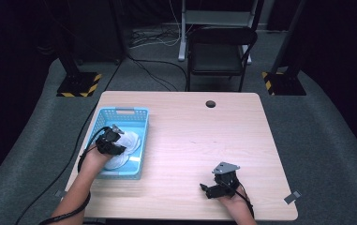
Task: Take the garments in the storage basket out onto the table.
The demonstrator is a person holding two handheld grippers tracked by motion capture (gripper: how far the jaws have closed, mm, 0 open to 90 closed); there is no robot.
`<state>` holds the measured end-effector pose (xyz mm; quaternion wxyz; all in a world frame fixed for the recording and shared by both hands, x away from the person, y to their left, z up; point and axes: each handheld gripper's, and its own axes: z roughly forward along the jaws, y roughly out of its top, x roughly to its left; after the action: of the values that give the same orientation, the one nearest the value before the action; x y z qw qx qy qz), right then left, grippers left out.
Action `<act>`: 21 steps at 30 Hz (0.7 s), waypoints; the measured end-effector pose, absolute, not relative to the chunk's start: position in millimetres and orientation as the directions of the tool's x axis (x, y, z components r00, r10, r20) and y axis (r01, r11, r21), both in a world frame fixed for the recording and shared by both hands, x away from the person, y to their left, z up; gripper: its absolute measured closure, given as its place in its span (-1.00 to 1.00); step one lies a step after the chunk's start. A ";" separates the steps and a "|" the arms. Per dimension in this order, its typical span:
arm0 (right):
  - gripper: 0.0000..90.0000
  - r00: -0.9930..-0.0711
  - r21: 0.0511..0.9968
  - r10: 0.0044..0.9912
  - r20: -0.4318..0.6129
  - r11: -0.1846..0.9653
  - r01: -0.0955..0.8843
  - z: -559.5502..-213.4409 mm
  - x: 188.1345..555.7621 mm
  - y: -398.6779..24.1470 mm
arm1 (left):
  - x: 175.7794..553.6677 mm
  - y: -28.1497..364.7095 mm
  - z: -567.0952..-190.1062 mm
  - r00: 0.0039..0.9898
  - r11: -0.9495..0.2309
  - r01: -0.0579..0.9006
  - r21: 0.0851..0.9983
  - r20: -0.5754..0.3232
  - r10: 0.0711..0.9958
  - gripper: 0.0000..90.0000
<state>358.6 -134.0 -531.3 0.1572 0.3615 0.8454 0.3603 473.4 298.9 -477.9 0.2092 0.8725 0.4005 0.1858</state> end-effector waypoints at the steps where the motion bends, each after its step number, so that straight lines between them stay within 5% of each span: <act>1: -0.88 -0.689 0.723 0.725 -0.005 0.479 0.498 -531.3 358.6 -134.0 | 472.5 299.1 -476.3 0.606 -0.587 0.616 0.526 0.160 0.779 0.39; 21: -0.88 -0.688 0.723 0.725 -0.004 0.478 0.499 -531.3 358.7 -134.1 | 452.2 305.1 -439.6 0.598 -0.552 0.522 0.651 0.182 0.780 0.41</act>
<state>358.7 -134.1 -531.3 0.1570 0.3622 0.8452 0.3604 452.2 305.1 -439.6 0.2781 0.8496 0.3831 0.2325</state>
